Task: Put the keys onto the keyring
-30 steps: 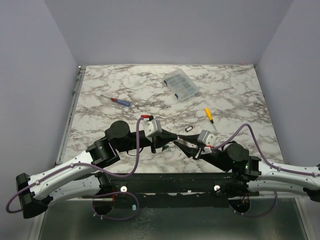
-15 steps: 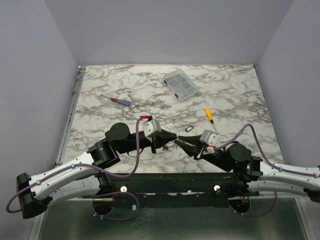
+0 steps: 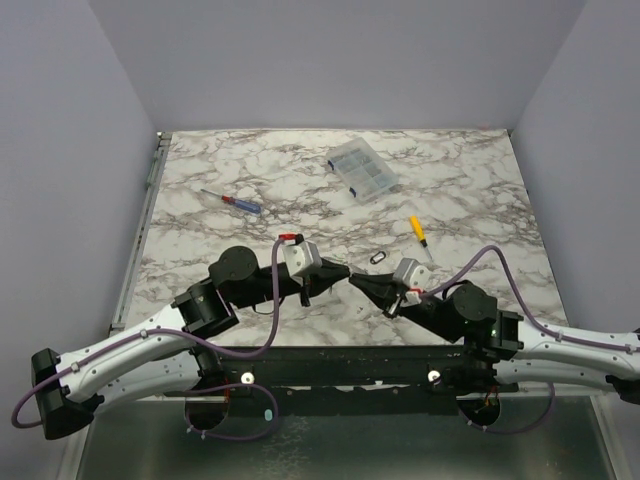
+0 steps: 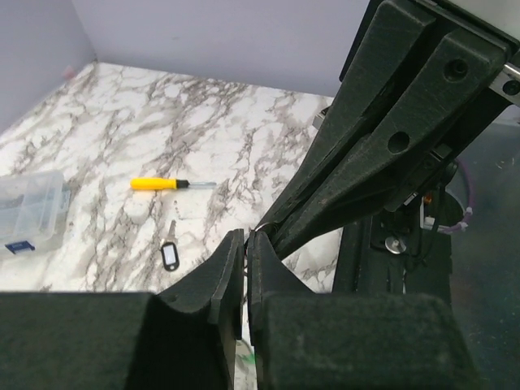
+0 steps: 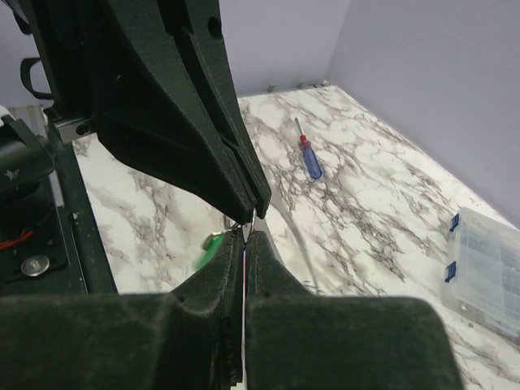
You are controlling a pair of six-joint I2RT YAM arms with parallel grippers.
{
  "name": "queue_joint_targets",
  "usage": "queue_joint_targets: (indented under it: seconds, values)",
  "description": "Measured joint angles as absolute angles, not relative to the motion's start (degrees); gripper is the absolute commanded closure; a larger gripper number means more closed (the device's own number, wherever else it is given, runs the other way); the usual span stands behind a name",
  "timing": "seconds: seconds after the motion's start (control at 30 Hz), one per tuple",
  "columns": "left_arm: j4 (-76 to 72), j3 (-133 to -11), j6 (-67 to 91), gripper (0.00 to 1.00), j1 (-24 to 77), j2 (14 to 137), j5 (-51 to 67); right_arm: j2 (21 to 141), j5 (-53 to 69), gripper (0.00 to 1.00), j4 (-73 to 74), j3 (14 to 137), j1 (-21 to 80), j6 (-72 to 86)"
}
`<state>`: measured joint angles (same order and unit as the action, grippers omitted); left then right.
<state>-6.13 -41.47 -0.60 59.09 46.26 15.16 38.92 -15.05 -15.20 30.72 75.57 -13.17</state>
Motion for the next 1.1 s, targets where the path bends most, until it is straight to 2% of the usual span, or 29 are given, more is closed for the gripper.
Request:
queue_joint_targets:
  seconds: [0.1,0.17,0.23,0.63,0.77,1.1]
  values:
    - [-3.31,-41.82,-2.35,0.55,59.11,45.71,15.11,39.97,-15.11,0.99,-12.71,31.83,75.57,-14.04]
    - [-0.1,-42.89,-3.68,0.48,59.11,45.32,15.09,40.64,-15.22,0.99,-10.76,32.82,75.57,-14.81]
    - [3.05,-44.42,-4.8,0.45,59.09,45.08,15.09,41.23,-15.22,0.99,-9.19,33.87,75.57,-15.25]
    - [20.88,-54.87,-15.84,0.45,59.11,46.52,17.17,43.99,-15.11,0.99,-0.45,39.27,75.57,-17.63]
    - [23.7,-54.92,-20.67,0.55,59.09,47.0,18.26,43.99,-14.48,0.99,2.04,39.4,75.57,-17.69]
    - [26.06,-58.15,-30.2,0.59,59.09,52.56,22.33,44.56,-10.63,0.99,7.64,42.0,75.57,-17.65]
